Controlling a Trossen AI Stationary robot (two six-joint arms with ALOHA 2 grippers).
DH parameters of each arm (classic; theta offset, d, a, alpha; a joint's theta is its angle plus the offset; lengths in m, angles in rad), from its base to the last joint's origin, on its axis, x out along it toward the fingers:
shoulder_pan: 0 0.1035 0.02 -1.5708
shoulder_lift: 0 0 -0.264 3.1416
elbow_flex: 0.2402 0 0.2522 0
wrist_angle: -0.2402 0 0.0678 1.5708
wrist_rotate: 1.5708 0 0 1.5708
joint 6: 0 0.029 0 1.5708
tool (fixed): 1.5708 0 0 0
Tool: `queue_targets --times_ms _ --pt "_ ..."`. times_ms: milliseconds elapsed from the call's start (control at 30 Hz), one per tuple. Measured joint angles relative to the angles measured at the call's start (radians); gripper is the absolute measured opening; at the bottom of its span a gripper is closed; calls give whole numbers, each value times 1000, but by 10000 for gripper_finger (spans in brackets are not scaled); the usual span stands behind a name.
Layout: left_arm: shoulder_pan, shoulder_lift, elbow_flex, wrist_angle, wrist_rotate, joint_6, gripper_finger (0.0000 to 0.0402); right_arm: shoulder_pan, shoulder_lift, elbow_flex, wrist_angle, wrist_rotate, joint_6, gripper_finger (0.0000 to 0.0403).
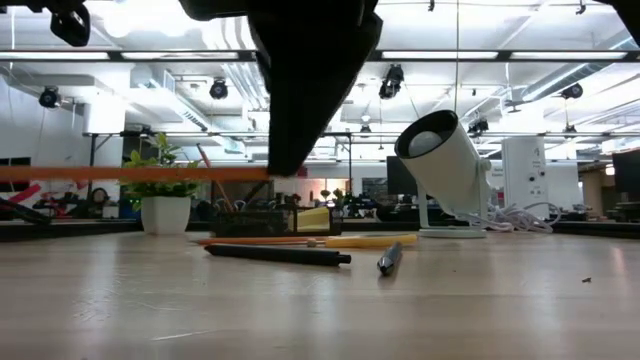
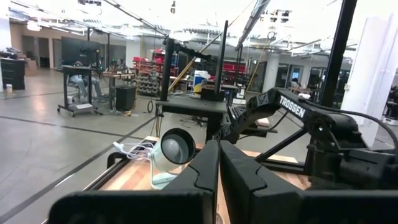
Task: Pick and place office supplies into organizer
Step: Put the bottom yellow pencil into the black desk organizer
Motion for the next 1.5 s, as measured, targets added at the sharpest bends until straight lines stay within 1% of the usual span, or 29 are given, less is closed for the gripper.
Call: queue_targets --times_ms 267,400,700,1033,1267,1500 --pt "0 0 8 0 0 0 0 -46 -88 1 -35 65 -23 12" --pt "0 0 8 0 1 -1 0 -75 -131 1 -65 126 -23 12" --pt "0 0 8 1 0 -1 0 -150 -208 1 -62 210 -73 12" --pt "0 0 8 2 1 -2 0 -243 -250 1 -72 239 -171 12" --pt "0 0 10 4 1 -2 0 -316 -255 1 -80 239 -185 12" --pt "0 0 38 6 0 -1 0 -389 -255 1 -70 239 -190 12"
